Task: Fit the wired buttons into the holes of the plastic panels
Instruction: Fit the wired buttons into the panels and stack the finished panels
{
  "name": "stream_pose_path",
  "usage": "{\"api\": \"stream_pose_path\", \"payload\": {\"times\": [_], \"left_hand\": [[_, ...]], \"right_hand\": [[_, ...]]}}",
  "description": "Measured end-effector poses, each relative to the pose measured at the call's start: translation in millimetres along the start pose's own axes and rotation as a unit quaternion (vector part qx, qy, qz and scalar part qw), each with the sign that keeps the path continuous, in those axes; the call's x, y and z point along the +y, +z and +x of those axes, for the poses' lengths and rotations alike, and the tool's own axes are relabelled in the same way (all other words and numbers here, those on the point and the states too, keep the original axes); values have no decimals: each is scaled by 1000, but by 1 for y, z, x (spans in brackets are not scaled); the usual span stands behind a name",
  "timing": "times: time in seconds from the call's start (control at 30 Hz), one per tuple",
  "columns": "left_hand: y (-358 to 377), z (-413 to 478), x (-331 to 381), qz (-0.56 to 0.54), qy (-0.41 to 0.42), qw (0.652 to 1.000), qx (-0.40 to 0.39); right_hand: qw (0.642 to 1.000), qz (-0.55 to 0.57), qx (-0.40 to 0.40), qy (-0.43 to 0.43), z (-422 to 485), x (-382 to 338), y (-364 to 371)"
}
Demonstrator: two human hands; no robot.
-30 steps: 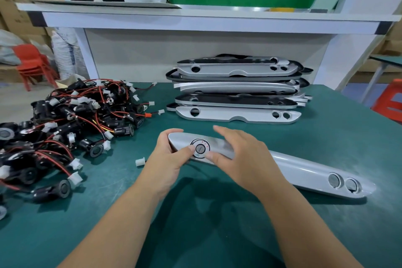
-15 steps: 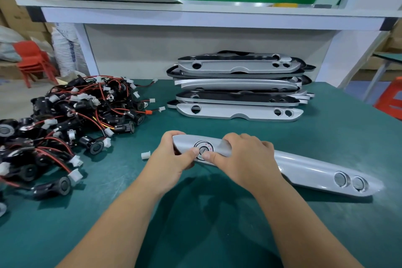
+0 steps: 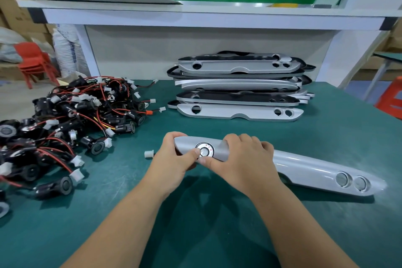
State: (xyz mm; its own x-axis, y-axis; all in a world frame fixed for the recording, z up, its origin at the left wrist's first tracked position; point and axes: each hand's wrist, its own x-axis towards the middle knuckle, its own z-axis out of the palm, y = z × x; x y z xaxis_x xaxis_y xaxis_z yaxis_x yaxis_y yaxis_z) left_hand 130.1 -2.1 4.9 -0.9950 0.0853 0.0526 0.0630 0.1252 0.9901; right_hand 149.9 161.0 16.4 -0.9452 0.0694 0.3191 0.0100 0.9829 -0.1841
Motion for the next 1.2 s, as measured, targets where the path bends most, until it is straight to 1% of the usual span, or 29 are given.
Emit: {"api": "stream_pose_path", "payload": {"times": [0.17, 0.33, 0.7, 0.8, 1.07, 1.2], "left_hand": [[0, 0, -2, -6, -11, 1000, -25], [2, -2, 0, -11, -4, 1000, -24], [4, -3, 1, -90, -36, 995, -34], [5, -4, 2, -88, -25, 995, -38], [7, -6, 3, -71, -18, 997, -40], [7, -6, 3, -72, -12, 996, -54]], "right_hand": [[1000, 4, 0, 2, 0, 3, 2], [999, 33, 8, 8, 0, 3, 2], [999, 32, -37, -19, 3, 13, -7], [999, 33, -21, -26, 1, 13, -7], [997, 61, -17, -35, 0, 15, -7], [997, 61, -11, -36, 0, 16, -8]]}}
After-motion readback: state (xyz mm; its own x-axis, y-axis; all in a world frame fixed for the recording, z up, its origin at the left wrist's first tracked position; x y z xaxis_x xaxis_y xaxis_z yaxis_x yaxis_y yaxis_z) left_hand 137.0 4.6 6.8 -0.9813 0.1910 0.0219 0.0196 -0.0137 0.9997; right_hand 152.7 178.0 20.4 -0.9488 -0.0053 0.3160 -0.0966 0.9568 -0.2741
